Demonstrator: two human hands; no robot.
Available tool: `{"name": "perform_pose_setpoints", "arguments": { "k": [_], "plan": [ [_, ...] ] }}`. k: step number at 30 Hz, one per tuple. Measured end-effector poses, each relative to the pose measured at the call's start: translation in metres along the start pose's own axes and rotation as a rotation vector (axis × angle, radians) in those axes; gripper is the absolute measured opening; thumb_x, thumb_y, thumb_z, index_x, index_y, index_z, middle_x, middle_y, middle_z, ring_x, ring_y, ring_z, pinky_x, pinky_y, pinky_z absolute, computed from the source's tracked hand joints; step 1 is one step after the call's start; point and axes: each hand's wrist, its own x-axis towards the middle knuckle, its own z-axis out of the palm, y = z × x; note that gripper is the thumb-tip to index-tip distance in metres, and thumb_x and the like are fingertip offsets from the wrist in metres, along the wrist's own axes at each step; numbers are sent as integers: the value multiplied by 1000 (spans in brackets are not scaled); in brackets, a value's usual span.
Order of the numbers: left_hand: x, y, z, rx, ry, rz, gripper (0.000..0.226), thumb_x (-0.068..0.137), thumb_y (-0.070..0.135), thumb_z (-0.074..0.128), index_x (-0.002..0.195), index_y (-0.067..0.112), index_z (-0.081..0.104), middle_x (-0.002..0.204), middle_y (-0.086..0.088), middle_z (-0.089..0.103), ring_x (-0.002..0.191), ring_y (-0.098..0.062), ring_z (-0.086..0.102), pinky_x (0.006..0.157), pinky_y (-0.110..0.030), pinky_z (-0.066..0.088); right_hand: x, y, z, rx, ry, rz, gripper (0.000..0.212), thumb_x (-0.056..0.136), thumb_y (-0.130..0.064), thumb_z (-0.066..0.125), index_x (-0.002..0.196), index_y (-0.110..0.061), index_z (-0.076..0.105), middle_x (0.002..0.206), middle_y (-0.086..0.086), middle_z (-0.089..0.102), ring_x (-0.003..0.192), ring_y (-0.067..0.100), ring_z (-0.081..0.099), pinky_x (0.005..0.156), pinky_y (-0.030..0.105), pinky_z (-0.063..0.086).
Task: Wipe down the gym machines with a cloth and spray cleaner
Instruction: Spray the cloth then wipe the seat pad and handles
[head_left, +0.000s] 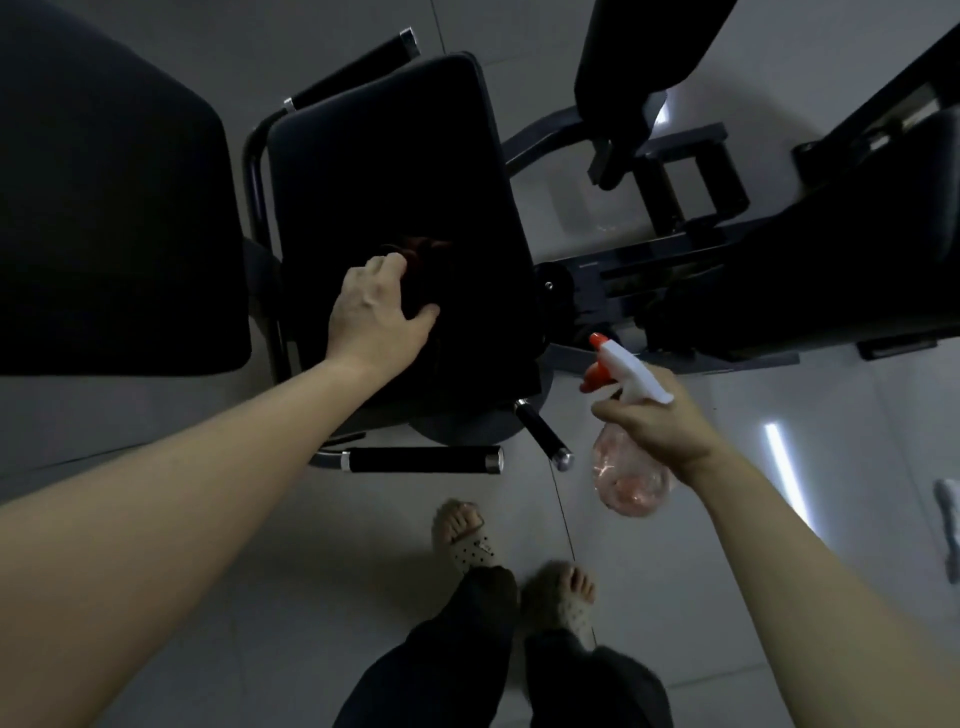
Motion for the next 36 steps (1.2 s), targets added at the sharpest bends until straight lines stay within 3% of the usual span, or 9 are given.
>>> {"name": "perform_pose_setpoints", "arguments": {
  "k": [2, 5, 9, 14, 19, 24, 29, 33, 36],
  "plan": [
    [-8, -2, 3, 5, -24, 17, 52, 90, 46, 70, 128, 15, 52, 129, -6, 56, 123, -27, 49, 100, -45, 46, -11, 12, 9, -17, 48, -15, 35, 89, -2, 65, 119, -20, 65, 103, 3, 68, 90, 15, 63, 71, 14, 50],
    [-17, -1, 5, 91, -66, -8, 63, 88, 54, 69, 136, 20, 46, 154, -12, 37, 138, -35, 39, 110, -53, 41, -26, 26, 25, -69, 112, -29, 8, 90, -1, 64, 96, -7, 65, 96, 13, 67, 74, 4, 61, 61, 11, 46],
    [-39, 3, 3, 36, -1, -113, 69, 91, 46, 71, 149, 28, 39, 168, -13, 4, 147, -38, 30, 117, -51, 36, -43, 34, 51, -36, 74, -127, 22, 91, -11, 70, 110, -17, 60, 99, -4, 62, 77, 1, 59, 65, 9, 47],
    [-104, -4, 3, -181, 143, -249, 35, 95, 27, 64, 129, 24, 58, 135, -2, 56, 122, -22, 57, 93, -31, 47, -63, 45, 95, -205, 105, -133, 8, 87, -10, 63, 93, -12, 57, 84, 8, 61, 74, 24, 59, 65, 39, 51],
    [-181, -17, 22, -419, -185, -300, 26, 90, 10, 64, 87, 36, 68, 96, 4, 74, 97, -17, 71, 94, -39, 57, -85, 31, 138, -201, 96, -169, 24, 90, -24, 70, 104, -12, 55, 89, 2, 58, 78, 18, 55, 68, 35, 46],
    [-237, -28, 38, -873, -398, -319, 62, 83, 32, 71, 143, 22, 57, 140, 4, 60, 129, -11, 54, 110, -33, 42, -89, 25, 191, -203, 56, -137, 31, 85, -31, 75, 102, -17, 54, 92, -1, 59, 80, 16, 58, 70, 36, 51],
    [-248, -58, 46, -1058, -412, -319, 82, 83, 44, 78, 154, 27, 40, 144, 4, 53, 135, -13, 48, 118, -37, 36, -82, 5, 247, -176, -33, -121, 37, 88, -30, 72, 116, -18, 51, 104, -2, 62, 86, 8, 65, 68, 22, 55],
    [-240, -92, 43, -1089, -284, -406, 83, 79, 48, 83, 151, 27, 46, 143, 3, 54, 134, -13, 50, 117, -40, 40, -69, -19, 281, -39, -149, -66, 60, 67, -45, 71, 113, -10, 52, 104, 9, 65, 92, 23, 69, 80, 43, 61],
    [-232, -117, 33, -1060, -285, -368, 99, 67, 54, 87, 152, 25, 44, 143, 3, 53, 133, -14, 51, 112, -36, 46, -57, -32, 300, -102, -223, -91, 59, 82, -26, 77, 128, -9, 45, 120, 11, 57, 102, 19, 65, 81, 34, 61]
  ]
}}
